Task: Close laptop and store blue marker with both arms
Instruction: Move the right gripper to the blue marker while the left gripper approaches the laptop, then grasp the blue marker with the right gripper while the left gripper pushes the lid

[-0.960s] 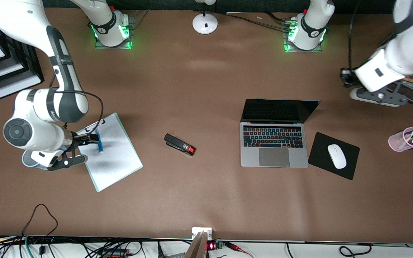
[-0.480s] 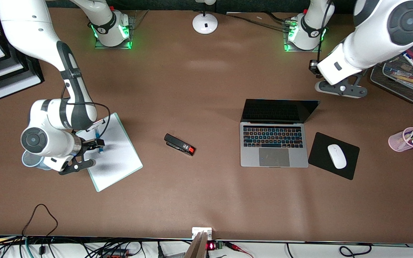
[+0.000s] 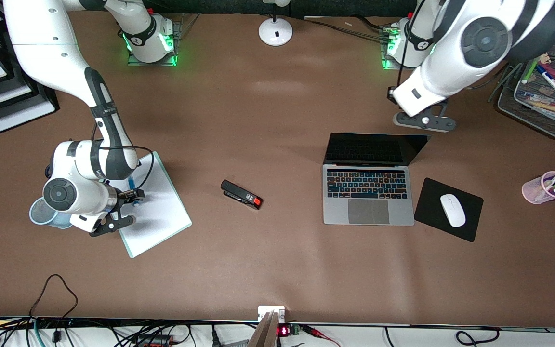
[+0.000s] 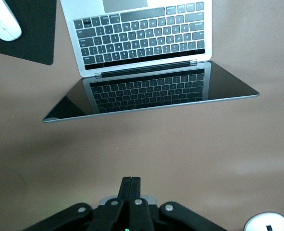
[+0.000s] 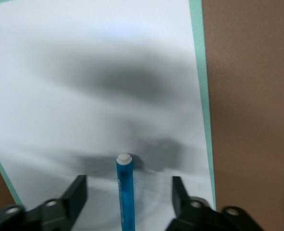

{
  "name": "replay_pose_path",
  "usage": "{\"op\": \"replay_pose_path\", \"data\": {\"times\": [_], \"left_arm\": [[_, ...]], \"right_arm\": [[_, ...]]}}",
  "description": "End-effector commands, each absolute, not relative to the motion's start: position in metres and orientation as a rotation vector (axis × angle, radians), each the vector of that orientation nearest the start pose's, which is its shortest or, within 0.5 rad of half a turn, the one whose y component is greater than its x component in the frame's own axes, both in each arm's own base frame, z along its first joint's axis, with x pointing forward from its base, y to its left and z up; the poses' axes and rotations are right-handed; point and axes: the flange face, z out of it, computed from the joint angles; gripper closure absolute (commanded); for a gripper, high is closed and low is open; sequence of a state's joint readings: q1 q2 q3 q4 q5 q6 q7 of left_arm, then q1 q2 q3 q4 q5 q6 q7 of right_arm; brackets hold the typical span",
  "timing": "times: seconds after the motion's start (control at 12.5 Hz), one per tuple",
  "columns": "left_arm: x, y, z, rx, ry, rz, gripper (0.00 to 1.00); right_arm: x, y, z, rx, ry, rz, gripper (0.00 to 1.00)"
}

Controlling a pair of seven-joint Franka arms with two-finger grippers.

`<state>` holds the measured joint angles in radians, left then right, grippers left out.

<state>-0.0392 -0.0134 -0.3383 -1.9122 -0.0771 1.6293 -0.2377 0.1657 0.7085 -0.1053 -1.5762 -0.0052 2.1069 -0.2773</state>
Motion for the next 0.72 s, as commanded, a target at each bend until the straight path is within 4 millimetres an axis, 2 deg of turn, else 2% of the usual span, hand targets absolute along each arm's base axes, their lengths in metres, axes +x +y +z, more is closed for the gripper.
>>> {"op": "replay_pose_path", "data": {"times": [0.0, 0.24, 0.4, 0.48, 0.64], "left_arm": [[0.470, -0.200, 0.460, -3.105, 0.146, 0.403, 1.00], [0.451, -0.214, 0.424, -3.121, 0.134, 0.385, 1.00], [0.444, -0.225, 0.408, -3.121, 0.085, 0.350, 1.00], [0.444, -0.227, 0.403, -3.125, 0.068, 0.337, 1.00], [0.449, -0.225, 0.389, -3.138, 0.051, 0.316, 1.00]], "right_arm": [[0.675, 0.049, 0.207, -3.124, -0.603, 0.298, 0.35], [0.672, 0.048, 0.198, -3.120, -0.603, 0.322, 0.37], [0.672, 0.048, 0.196, -3.120, -0.603, 0.327, 0.38], [0.671, 0.048, 0.194, -3.119, -0.606, 0.329, 0.49], [0.671, 0.047, 0.192, -3.114, -0.620, 0.335, 0.53]]}}
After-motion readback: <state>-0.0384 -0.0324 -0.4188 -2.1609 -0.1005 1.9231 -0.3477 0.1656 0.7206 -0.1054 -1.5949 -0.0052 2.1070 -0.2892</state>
